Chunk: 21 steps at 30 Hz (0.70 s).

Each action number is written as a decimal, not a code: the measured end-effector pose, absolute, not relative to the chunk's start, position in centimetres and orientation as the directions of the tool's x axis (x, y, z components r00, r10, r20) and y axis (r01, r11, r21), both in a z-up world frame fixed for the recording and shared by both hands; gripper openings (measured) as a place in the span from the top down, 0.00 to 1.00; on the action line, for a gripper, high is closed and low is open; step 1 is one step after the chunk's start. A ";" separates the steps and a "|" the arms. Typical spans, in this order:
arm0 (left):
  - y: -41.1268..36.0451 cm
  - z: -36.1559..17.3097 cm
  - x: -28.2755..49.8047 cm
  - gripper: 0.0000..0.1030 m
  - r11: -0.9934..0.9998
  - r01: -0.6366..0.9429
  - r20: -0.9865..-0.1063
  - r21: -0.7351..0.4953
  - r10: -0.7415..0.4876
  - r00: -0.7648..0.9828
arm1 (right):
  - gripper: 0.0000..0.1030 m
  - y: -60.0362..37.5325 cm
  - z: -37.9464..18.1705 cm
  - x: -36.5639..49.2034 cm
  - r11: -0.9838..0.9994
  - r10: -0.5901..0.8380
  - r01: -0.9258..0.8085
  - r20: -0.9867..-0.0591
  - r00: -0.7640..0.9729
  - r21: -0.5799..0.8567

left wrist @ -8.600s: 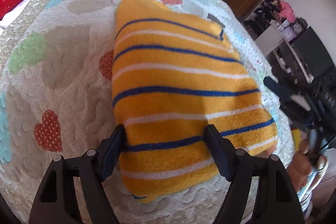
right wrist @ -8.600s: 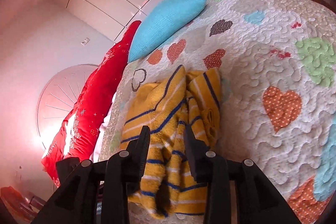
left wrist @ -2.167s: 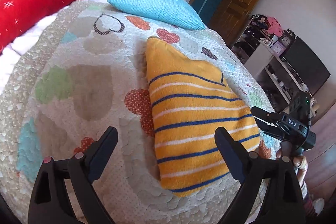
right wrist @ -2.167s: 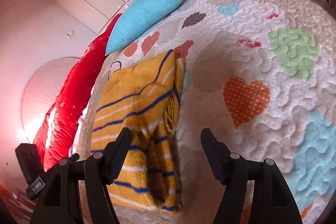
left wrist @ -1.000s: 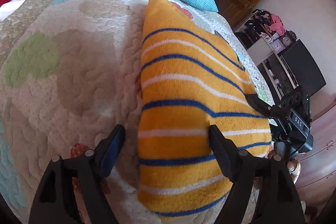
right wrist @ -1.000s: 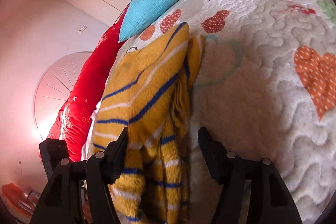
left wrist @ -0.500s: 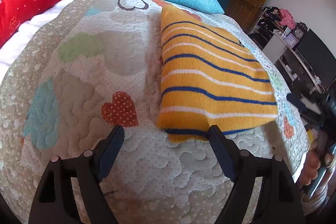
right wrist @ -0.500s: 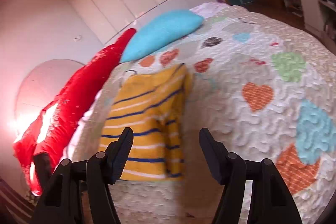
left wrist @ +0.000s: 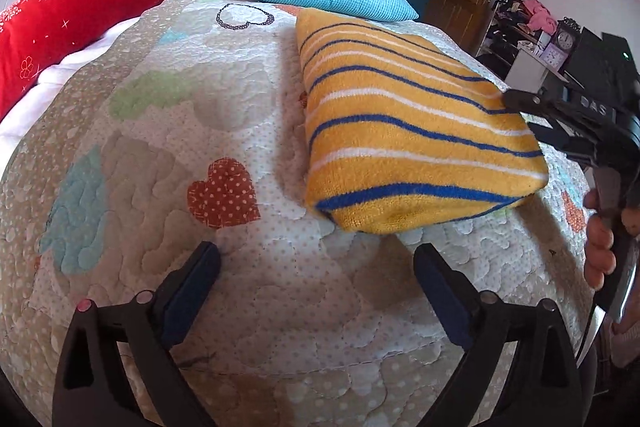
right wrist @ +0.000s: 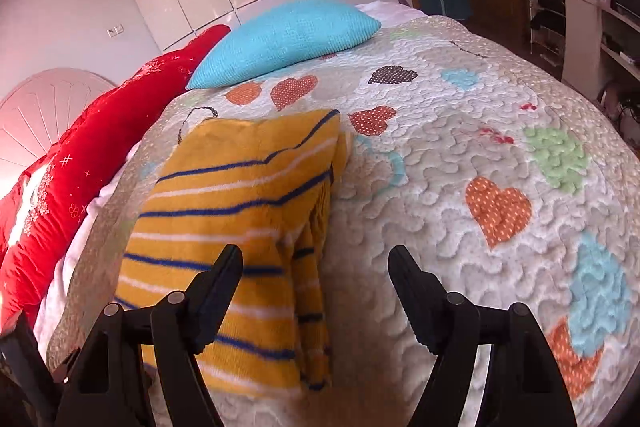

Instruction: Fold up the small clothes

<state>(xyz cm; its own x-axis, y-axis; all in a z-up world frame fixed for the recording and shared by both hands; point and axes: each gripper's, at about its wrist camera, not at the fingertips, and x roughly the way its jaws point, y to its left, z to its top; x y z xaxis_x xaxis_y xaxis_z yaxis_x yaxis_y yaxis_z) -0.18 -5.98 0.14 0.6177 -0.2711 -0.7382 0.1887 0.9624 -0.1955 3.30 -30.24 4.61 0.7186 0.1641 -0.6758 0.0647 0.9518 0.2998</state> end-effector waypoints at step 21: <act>-4.2 16.8 -17.6 0.00 0.985 -0.171 -0.296 -0.013 0.159 0.942 | 0.22 -30.2 5.5 -17.5 0.949 0.051 0.188 -0.714 0.699 0.252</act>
<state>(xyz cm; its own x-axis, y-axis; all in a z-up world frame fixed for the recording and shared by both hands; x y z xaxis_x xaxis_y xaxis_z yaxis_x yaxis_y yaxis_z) -17.59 -4.21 16.85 0.9418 0.1593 -0.2959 -0.1706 0.9853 -0.0125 -17.52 -30.22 5.51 0.6988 0.0512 -0.7135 0.1882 0.9492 0.2524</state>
